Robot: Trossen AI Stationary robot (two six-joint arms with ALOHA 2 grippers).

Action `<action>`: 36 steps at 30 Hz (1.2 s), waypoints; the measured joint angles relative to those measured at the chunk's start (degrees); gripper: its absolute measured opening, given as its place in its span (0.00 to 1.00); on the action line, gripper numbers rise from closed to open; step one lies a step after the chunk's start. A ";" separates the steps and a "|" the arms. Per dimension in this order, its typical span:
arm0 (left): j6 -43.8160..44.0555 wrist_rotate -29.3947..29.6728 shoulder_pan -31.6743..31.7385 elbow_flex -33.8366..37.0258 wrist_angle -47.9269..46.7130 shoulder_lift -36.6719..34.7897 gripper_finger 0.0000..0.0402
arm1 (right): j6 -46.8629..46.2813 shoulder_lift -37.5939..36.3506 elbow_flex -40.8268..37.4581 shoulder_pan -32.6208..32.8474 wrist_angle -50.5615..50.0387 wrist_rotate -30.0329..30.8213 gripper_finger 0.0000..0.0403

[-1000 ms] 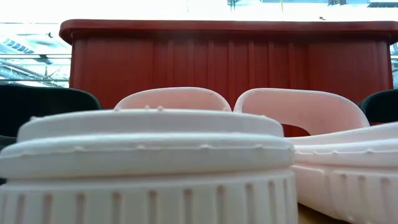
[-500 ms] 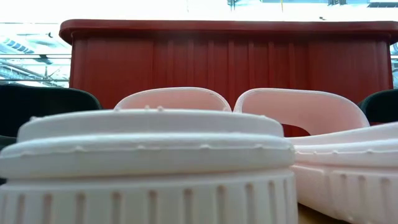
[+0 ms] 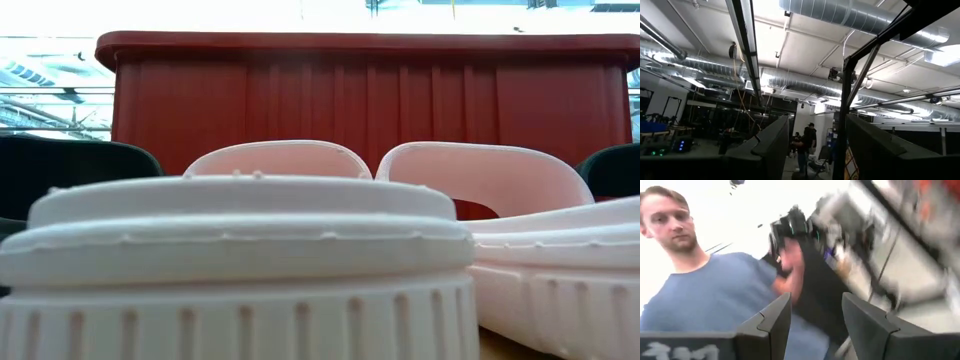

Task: Pick and place slides into bin
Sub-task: Put the black slide into the red bin

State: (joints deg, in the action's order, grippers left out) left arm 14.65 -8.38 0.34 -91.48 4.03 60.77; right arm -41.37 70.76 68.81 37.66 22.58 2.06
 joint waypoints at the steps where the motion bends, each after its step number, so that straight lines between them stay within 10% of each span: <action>1: -0.42 0.27 0.00 0.02 -0.02 0.02 0.50 | 4.59 0.00 2.51 -0.39 -1.35 1.25 0.41; 17: -0.77 2.51 0.02 0.02 0.02 0.33 0.50 | 21.73 13.65 38.49 1.17 -60.97 5.23 0.41; 36: -0.43 2.42 0.02 0.02 -3.08 0.30 0.50 | 13.06 28.29 40.75 8.93 -98.25 13.58 0.41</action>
State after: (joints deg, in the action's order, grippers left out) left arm 14.22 -5.96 0.36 -91.46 0.95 61.08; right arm -28.31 99.05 109.56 46.59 -75.66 15.63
